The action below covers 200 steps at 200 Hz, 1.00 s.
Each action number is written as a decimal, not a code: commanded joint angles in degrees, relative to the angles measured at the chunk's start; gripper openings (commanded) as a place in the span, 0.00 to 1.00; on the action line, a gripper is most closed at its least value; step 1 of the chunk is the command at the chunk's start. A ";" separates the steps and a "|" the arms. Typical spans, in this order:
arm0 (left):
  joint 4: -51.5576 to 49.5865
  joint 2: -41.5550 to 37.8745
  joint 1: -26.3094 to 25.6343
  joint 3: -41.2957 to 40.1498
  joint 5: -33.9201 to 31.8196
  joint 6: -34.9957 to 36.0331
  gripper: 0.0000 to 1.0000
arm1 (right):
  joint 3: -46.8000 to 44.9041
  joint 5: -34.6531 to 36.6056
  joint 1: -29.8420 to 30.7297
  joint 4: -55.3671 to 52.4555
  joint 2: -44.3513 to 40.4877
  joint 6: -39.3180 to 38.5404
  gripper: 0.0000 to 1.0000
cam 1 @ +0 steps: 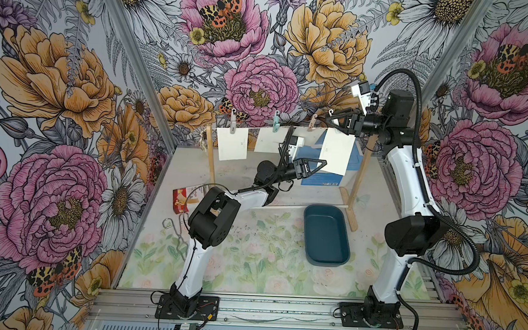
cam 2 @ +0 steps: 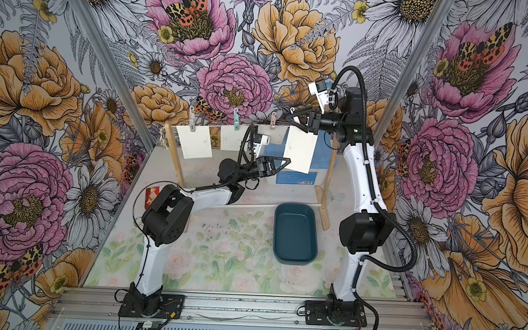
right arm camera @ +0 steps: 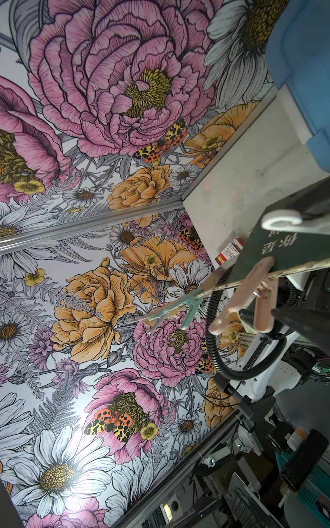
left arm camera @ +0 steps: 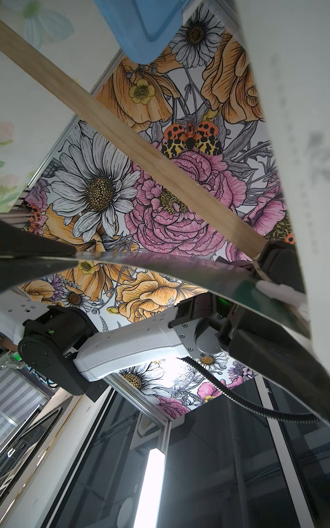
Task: Remove the postcards from the strings
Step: Remove the clamp from the clothesline.
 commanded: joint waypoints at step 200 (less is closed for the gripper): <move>3.84 -0.85 -0.44 -1.19 -1.18 0.44 0.00 | 4.57 7.08 0.67 -1.03 -2.44 2.39 0.05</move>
